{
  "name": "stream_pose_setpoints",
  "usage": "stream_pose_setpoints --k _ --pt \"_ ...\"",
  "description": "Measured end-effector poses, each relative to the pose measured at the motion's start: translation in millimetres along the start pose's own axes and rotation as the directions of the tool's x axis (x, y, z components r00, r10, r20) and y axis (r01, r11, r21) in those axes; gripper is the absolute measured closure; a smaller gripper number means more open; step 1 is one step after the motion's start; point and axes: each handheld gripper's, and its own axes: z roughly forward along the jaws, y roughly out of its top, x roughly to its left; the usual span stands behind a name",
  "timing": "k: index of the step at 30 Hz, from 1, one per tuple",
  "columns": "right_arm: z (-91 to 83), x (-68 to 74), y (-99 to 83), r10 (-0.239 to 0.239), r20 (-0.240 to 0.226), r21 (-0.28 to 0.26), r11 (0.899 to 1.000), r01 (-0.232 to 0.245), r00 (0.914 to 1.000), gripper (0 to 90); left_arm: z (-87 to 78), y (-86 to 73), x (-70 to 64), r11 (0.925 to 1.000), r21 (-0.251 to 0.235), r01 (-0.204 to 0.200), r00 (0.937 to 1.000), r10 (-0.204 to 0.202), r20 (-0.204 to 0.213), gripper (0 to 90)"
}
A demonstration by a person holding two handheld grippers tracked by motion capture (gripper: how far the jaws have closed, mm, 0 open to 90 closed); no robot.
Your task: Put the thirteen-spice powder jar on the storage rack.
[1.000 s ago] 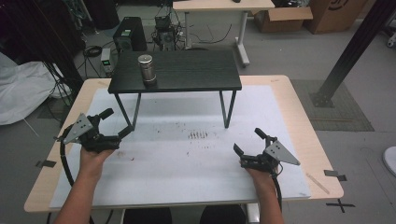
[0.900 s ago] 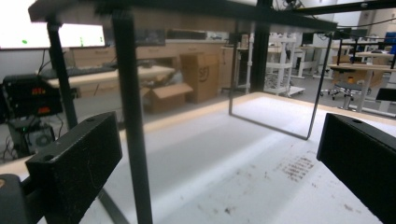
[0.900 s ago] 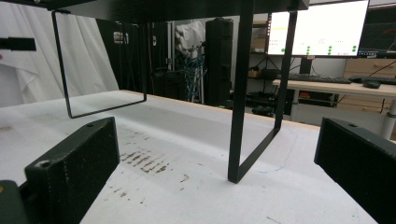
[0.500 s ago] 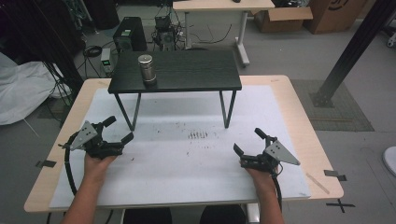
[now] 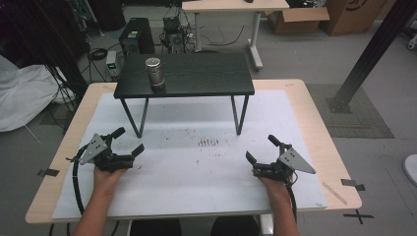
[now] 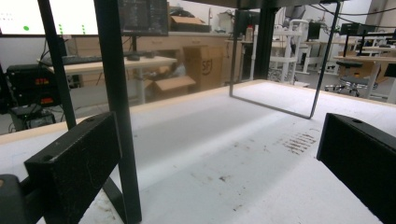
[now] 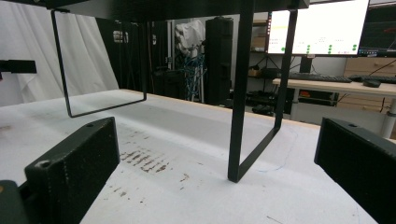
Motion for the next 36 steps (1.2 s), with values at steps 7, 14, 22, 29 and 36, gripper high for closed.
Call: stream_pose_setpoints --k 7,14,22,29,36 --pt "0.1 -0.1 0.0 0.002 0.000 0.001 1.000 -0.002 1.0000 0.0 -0.8 -8.6 -1.5 1.0000 -0.005 -0.003 1.0000 0.003 -0.003 0.3" --pt "0.4 -0.1 0.1 0.001 0.000 0.004 1.000 -0.001 1.0000 0.0 -2.2 -9.9 -5.5 0.9992 -0.022 -0.032 0.9990 0.031 -0.033 0.2" --pt "0.4 0.0 0.0 0.000 0.000 0.006 1.000 0.000 1.0000 0.0 -2.2 -10.1 -7.1 0.9990 -0.020 -0.039 0.9982 0.038 -0.046 0.2" --pt "0.4 0.0 0.0 0.003 0.000 0.007 1.000 -0.003 1.0000 0.0 -2.4 -10.3 -7.1 0.9990 -0.022 -0.039 0.9980 0.038 -0.051 0.2" --pt "0.3 0.1 0.0 0.000 0.000 0.005 1.000 0.001 1.0000 0.0 -2.6 -10.3 -6.8 0.9991 -0.024 -0.036 0.9981 0.034 -0.051 0.2"
